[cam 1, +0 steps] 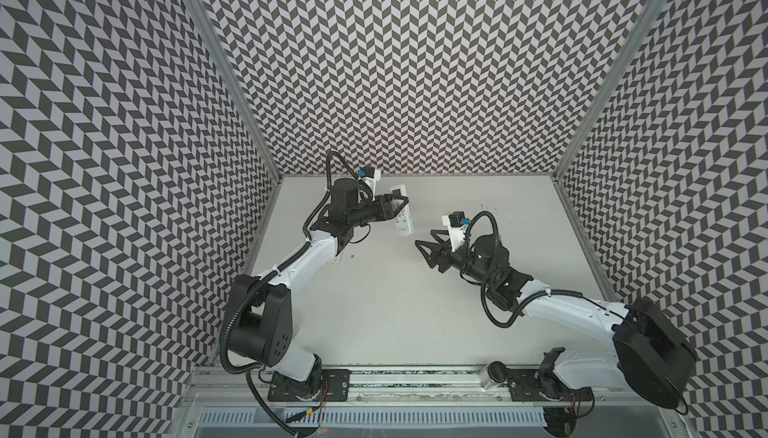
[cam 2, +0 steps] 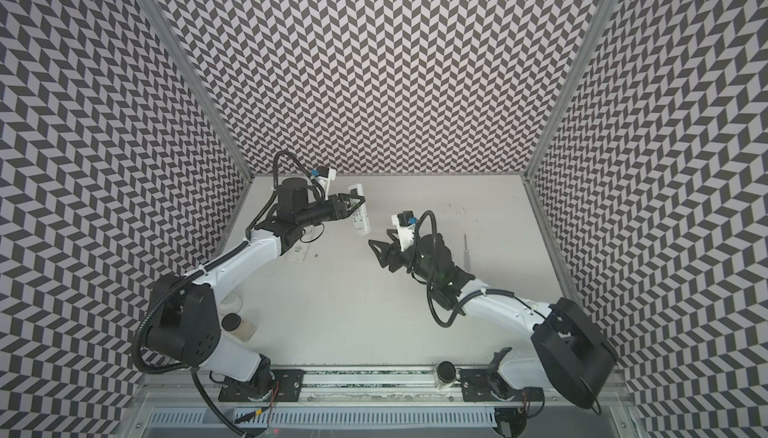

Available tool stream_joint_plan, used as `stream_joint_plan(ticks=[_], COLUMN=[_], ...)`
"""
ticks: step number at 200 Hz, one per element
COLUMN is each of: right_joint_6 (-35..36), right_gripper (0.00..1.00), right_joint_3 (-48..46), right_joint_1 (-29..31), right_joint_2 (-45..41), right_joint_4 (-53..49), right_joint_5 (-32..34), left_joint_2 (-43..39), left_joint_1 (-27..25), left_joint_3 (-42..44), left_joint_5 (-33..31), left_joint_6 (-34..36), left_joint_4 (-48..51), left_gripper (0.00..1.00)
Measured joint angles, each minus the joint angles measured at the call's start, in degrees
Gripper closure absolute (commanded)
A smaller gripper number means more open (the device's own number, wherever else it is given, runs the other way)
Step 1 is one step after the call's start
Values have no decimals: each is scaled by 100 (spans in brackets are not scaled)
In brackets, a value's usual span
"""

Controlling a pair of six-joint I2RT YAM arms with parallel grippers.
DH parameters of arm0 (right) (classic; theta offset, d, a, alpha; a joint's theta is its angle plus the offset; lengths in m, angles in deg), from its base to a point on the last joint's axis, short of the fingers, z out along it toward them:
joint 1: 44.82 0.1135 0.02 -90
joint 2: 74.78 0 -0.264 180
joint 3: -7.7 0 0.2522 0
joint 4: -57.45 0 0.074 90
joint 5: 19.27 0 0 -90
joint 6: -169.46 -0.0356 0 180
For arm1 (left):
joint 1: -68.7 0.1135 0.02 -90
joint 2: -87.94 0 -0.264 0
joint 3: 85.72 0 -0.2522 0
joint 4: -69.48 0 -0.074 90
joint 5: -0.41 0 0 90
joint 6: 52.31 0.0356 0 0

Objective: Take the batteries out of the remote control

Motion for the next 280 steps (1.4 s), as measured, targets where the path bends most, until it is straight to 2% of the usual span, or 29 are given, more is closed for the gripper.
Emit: stream_joint_plan(ticks=[74,166,191,248,280], right_joint_6=[-15,-101,-96,122,597], right_gripper=[49,88,100,100,100], right_joint_3=[721,1187,1244,1244,1137], right_joint_1=[0,0,-4,-4,-13], right_joint_2=[1073,1615,1685,1672,1471], right_joint_4=[177,162,160,55,-184], right_joint_5=[57,-50,-68,144,603], left_joint_2=[-28,-28,-28,-28,-76], left_joint_1=[-2,-22,-22,-22,48], left_joint_3=[13,109,118,127,125], left_joint_5=[9,-72,-151,-57,205], left_joint_6=[-48,-44,-39,11,81], left_joint_4=[-101,-197,-223,-238,-238], left_gripper=[75,73,62,25,16])
